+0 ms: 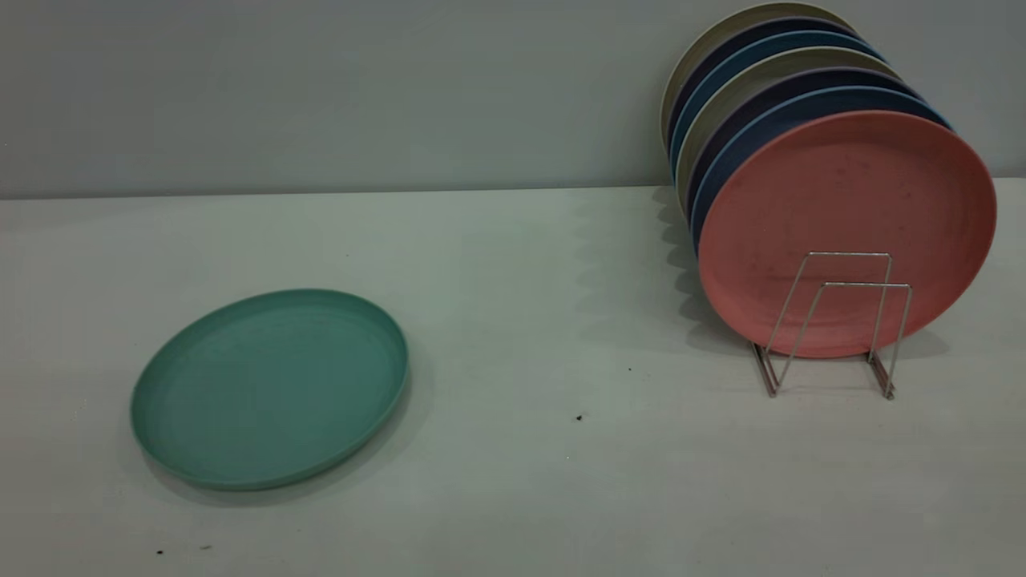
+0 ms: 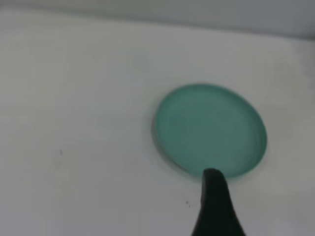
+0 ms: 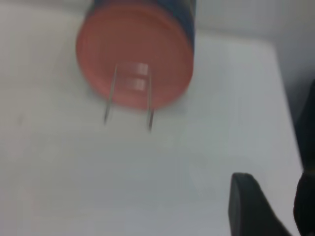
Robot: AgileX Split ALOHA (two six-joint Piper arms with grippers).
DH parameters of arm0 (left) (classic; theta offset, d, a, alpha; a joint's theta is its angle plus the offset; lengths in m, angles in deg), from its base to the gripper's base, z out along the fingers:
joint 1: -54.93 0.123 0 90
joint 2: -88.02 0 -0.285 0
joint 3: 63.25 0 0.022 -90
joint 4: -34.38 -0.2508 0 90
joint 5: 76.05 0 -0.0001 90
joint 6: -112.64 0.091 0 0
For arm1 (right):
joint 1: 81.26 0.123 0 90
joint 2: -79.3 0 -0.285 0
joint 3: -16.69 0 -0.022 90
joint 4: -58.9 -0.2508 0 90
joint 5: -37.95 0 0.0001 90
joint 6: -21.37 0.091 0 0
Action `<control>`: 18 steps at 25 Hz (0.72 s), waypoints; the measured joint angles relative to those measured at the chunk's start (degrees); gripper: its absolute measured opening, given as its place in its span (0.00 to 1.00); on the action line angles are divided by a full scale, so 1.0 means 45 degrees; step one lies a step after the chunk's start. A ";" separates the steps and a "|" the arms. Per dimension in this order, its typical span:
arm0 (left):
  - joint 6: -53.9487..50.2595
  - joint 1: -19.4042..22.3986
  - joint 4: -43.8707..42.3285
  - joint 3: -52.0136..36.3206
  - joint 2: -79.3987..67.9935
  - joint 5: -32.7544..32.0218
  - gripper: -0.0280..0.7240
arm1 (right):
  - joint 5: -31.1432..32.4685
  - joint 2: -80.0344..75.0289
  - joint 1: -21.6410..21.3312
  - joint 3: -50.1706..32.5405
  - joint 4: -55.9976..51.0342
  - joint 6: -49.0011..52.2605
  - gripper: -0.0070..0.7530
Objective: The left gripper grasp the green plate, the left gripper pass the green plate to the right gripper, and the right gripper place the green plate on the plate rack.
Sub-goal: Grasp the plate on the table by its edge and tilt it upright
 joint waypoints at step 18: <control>0.7861 0.0000 0.9248 0.0934 -1.3641 0.5181 0.73 | -0.3847 -0.8222 0.0000 0.0000 -0.6705 -0.6082 0.44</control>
